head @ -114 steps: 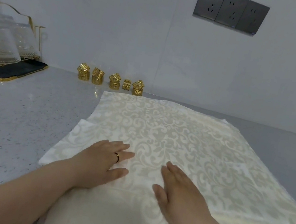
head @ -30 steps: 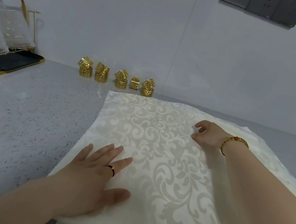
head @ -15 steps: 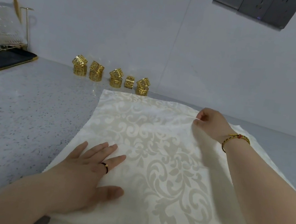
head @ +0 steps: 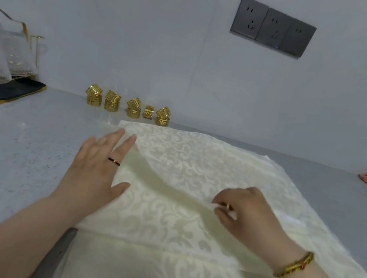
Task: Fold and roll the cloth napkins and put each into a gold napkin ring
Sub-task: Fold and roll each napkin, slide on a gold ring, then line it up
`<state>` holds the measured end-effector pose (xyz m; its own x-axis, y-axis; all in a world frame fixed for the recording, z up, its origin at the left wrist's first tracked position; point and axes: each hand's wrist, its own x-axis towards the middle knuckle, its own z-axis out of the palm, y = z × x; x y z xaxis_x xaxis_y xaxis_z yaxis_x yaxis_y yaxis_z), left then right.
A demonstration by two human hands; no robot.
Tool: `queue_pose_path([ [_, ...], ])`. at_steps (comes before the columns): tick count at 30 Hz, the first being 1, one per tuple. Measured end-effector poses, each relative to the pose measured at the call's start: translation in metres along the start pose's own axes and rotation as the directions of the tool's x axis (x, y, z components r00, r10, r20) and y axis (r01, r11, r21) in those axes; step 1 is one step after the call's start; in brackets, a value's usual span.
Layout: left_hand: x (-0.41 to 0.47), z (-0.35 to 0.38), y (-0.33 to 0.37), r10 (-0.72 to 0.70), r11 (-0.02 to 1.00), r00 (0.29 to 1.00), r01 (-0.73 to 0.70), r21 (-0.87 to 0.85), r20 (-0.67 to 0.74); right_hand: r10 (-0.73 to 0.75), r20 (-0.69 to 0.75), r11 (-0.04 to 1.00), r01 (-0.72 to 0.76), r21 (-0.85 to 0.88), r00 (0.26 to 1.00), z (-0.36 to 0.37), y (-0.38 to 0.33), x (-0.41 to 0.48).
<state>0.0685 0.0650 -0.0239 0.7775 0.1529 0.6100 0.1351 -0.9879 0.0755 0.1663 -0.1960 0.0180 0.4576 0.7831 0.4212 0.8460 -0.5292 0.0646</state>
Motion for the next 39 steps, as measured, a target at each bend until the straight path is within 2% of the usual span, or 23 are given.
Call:
queue_pose_path([
  [5, -0.004, 0.000, 0.008, 0.106, 0.991, 0.991, -0.098, 0.094, -0.087, -0.046, -0.054, 0.999, 0.045, -0.022, 0.997, 0.032, -0.014, -0.030],
  [7, -0.008, 0.000, 0.007, 0.157, 0.978, 0.987, -0.154, 0.142, -0.013, -0.044, -0.085, 0.999, 0.042, -0.026, 0.995, 0.035, -0.014, -0.034],
  [10, -0.014, -0.005, 0.001, 0.142, 0.978, 0.987, -0.151, 0.141, 0.074, -0.017, -0.115, 0.999, 0.011, -0.051, 0.993, 0.034, -0.012, -0.038],
  [14, -0.024, -0.018, 0.000, 0.128, 0.991, 0.991, -0.130, 0.040, 0.035, 0.049, -0.127, 0.998, -0.055, -0.038, 0.991, 0.029, -0.005, -0.052],
  [18, -0.043, -0.026, 0.003, 0.118, 0.991, 0.990, -0.112, -0.072, 0.077, 0.101, -0.141, 0.994, -0.093, 0.060, 0.985, 0.022, -0.001, -0.070],
  [20, -0.051, -0.029, 0.003, 0.127, 0.990, 0.986, -0.120, -0.069, 0.109, 0.120, -0.139, 0.991, -0.110, 0.080, 0.983, 0.022, 0.000, -0.075],
  [23, -0.060, -0.033, -0.002, 0.129, 0.983, 0.972, -0.098, -0.157, 0.198, 0.151, -0.137, 0.985, -0.138, 0.104, 0.979, 0.027, 0.001, -0.080],
  [25, -0.063, -0.037, -0.005, 0.120, 0.963, 0.961, -0.052, -0.263, 0.250, 0.180, -0.135, 0.979, -0.163, 0.124, 0.974, 0.029, 0.001, -0.081],
  [28, -0.058, -0.040, -0.001, 0.027, 0.918, 0.960, 0.087, -0.388, 0.280, 0.220, -0.125, 0.969, -0.202, 0.140, 0.967, 0.029, 0.001, -0.082],
  [30, -0.046, -0.042, 0.009, 0.039, 0.906, 0.959, 0.085, -0.416, 0.282, 0.241, -0.111, 0.963, -0.224, 0.152, 0.964, 0.028, 0.000, -0.083],
  [34, -0.001, -0.031, 0.041, 0.057, 0.956, 0.953, 0.034, -0.293, 0.298, 0.250, -0.111, 0.961, -0.233, 0.147, 0.962, 0.028, -0.001, -0.086],
  [37, 0.032, -0.006, 0.062, 0.053, 0.983, 0.897, 0.030, -0.180, 0.439, 0.240, -0.140, 0.965, -0.221, 0.139, 0.961, 0.030, -0.001, -0.085],
  [39, 0.043, 0.012, 0.072, 0.015, 0.989, 0.832, 0.068, -0.128, 0.555, 0.235, -0.148, 0.965, -0.212, 0.154, 0.961, 0.030, -0.001, -0.085],
])
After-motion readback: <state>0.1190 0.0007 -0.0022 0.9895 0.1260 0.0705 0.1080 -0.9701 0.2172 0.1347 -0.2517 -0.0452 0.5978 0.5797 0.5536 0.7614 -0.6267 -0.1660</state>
